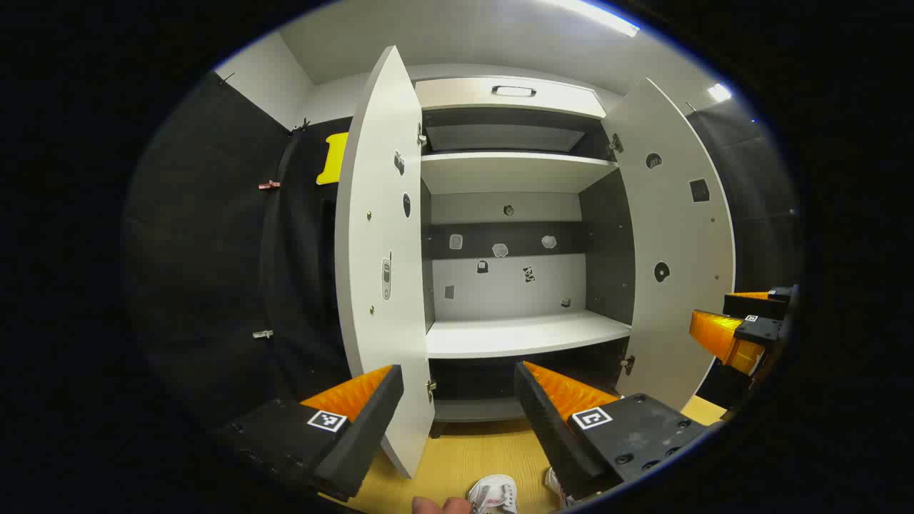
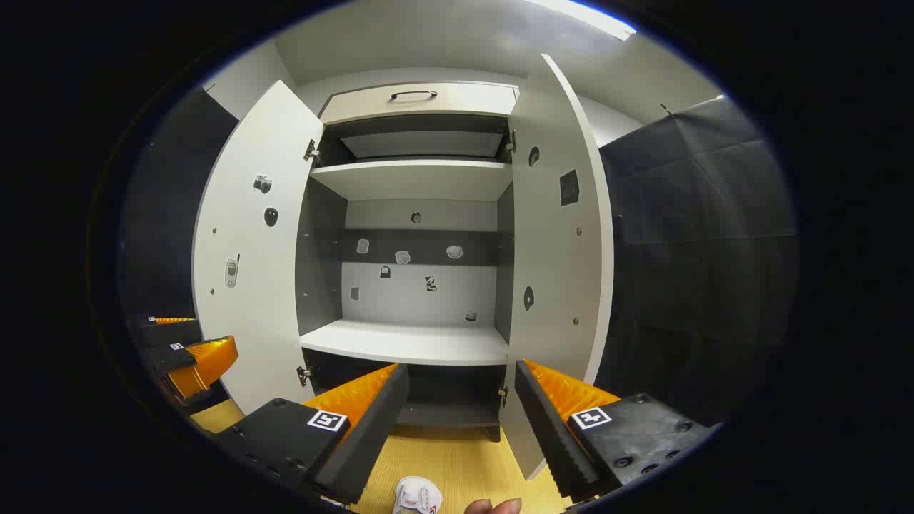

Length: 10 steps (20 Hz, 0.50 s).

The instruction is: Grab one shoe with the right hand and put it into the shoe cabinet, grab the other shoe with the left hand and put it into the shoe cabinet; then close the right door with the right hand and the left door with the left hand.

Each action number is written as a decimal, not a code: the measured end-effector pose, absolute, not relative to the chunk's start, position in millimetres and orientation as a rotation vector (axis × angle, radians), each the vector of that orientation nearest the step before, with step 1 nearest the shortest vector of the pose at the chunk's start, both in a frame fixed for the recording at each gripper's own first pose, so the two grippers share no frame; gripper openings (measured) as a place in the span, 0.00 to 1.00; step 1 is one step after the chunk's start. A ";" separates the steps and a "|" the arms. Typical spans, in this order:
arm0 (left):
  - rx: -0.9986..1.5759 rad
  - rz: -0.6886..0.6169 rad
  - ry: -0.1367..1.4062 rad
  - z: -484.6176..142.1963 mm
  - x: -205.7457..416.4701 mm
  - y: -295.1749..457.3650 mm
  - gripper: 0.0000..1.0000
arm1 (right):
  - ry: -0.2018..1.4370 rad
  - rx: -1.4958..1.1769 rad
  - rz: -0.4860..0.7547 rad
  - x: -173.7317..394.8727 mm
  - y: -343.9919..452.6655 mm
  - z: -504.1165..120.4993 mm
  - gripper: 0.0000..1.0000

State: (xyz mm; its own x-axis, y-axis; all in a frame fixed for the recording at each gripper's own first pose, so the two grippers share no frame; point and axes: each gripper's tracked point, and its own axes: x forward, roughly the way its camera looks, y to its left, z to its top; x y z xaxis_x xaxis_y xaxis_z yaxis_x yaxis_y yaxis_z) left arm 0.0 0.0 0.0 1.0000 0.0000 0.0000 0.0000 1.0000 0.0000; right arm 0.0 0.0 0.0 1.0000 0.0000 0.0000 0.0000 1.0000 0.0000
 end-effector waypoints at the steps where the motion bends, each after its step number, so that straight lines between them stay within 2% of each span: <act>1: -0.001 0.000 0.001 -1.0 0.3 -0.2 0.98 | -0.002 0.000 -0.001 0.2 -0.4 0.5 0.98; 10: 0.007 -0.003 -0.008 2.1 -0.5 -0.5 0.98 | -0.009 0.002 -0.003 -1.4 -0.1 3.2 0.98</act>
